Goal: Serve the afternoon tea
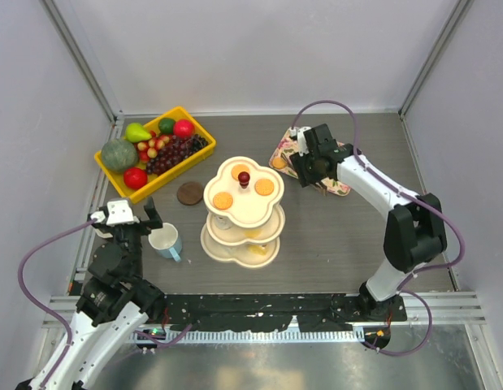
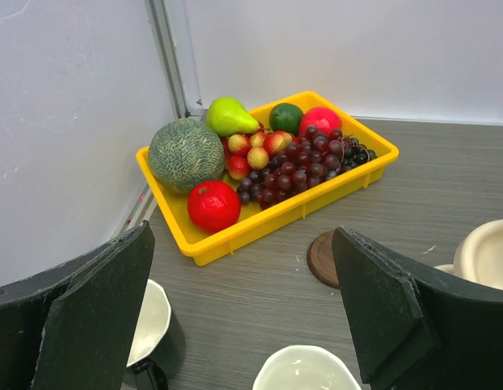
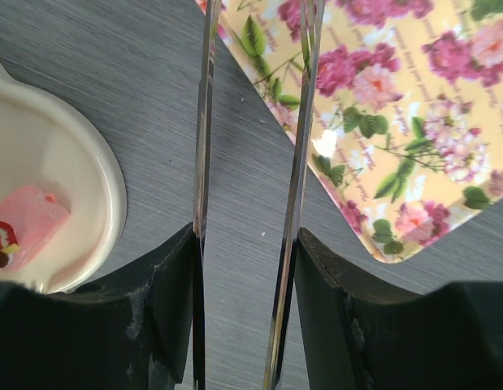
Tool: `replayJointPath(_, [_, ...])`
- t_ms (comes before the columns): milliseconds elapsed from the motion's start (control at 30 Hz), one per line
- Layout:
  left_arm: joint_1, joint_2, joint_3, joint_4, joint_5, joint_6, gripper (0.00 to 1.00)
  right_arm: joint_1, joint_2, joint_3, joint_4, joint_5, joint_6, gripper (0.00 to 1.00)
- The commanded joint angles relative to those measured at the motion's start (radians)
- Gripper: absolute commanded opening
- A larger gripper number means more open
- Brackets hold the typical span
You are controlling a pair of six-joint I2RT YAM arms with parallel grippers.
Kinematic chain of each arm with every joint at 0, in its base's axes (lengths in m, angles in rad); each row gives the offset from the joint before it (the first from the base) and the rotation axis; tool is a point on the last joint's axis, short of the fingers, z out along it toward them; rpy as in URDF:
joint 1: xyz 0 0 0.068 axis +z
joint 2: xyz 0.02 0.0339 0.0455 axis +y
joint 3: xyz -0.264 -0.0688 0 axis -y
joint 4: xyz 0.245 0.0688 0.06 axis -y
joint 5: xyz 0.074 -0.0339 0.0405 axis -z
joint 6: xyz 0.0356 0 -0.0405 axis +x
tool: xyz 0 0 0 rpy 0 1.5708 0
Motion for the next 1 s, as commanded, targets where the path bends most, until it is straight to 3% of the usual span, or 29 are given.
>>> replayJointPath(0, [0.005,0.019,-0.004,0.047,0.007,-0.006,0.99,0.002,0.046,0.079,0.053,-0.078,0.009,0.53])
replayJointPath(367, [0.005,0.049,-0.009,0.057,0.006,0.000,0.99,0.027,0.182,0.142,0.048,-0.051,-0.003,0.53])
replayJointPath(533, [0.005,0.056,-0.004,0.056,0.010,0.000,0.99,0.031,0.215,0.169,0.004,0.038,-0.011,0.53])
replayJointPath(967, [0.005,0.055,-0.004,0.054,0.012,0.000,0.99,0.013,0.199,0.186,-0.057,0.166,0.031,0.51])
